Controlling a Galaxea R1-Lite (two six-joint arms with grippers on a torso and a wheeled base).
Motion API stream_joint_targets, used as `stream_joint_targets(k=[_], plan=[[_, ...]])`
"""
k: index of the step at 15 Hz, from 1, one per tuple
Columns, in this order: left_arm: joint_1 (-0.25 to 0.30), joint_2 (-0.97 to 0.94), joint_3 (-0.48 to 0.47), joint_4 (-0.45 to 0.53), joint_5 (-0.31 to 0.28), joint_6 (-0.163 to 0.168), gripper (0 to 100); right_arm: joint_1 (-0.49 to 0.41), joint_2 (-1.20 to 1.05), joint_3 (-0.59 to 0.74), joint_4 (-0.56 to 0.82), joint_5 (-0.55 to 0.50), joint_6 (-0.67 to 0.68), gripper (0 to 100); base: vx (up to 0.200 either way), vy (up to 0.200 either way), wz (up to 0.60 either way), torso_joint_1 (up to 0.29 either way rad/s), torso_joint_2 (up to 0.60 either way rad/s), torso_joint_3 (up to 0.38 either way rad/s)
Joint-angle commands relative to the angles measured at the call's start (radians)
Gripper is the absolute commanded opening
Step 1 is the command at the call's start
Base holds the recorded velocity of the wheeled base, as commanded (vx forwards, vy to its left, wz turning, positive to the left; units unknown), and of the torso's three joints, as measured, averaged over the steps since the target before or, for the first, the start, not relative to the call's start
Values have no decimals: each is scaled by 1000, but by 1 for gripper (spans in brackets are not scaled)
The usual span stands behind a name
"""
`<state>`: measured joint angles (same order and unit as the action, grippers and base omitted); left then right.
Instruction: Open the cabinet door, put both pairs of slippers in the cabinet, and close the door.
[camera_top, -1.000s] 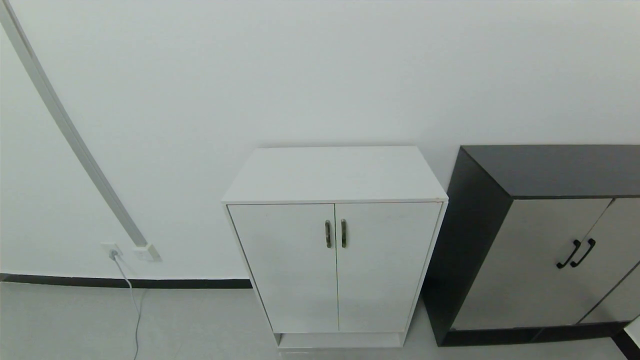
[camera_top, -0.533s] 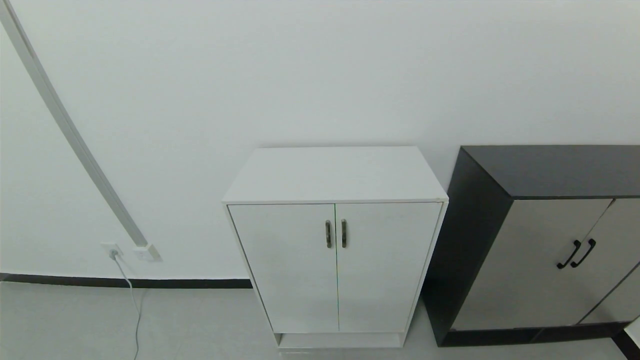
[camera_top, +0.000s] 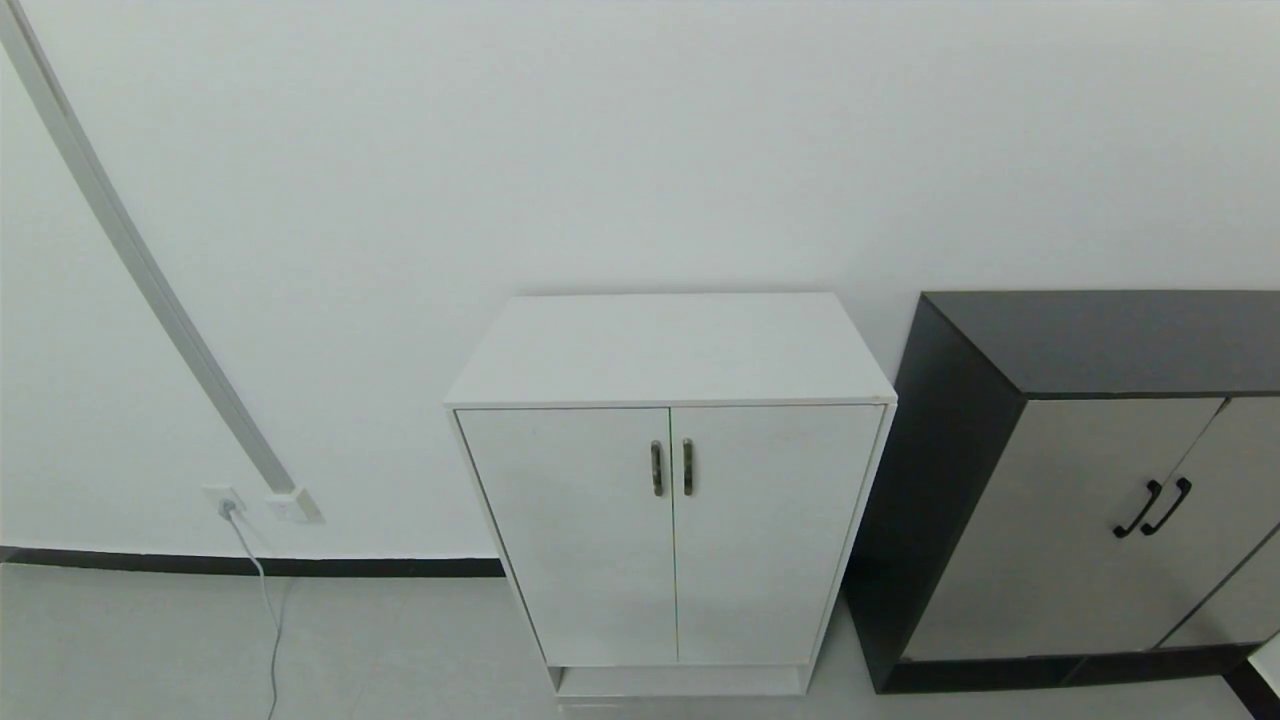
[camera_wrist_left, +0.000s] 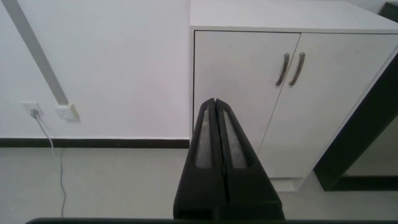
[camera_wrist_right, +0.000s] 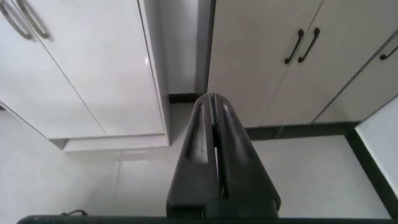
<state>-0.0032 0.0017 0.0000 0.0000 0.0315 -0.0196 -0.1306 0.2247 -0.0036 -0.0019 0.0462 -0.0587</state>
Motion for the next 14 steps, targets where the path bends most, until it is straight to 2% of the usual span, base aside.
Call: stream_joint_targets(k=[1, 3, 4, 14], plan=[[0, 0, 0, 0, 1, 0, 0, 34, 5, 4, 0, 0, 7, 0, 0, 0, 0, 0, 0, 0], [0, 0, 0, 0, 1, 0, 0, 138, -1, 4, 2, -8, 40, 0, 0, 0, 0, 0, 0, 0], [0, 0, 0, 0, 1, 0, 0, 163, -4, 4, 2, -9, 40, 0, 0, 0, 0, 0, 0, 0], [0, 0, 0, 0, 1, -2, 0, 95, -154, 4, 2, -35, 40, 0, 0, 0, 0, 0, 0, 0]])
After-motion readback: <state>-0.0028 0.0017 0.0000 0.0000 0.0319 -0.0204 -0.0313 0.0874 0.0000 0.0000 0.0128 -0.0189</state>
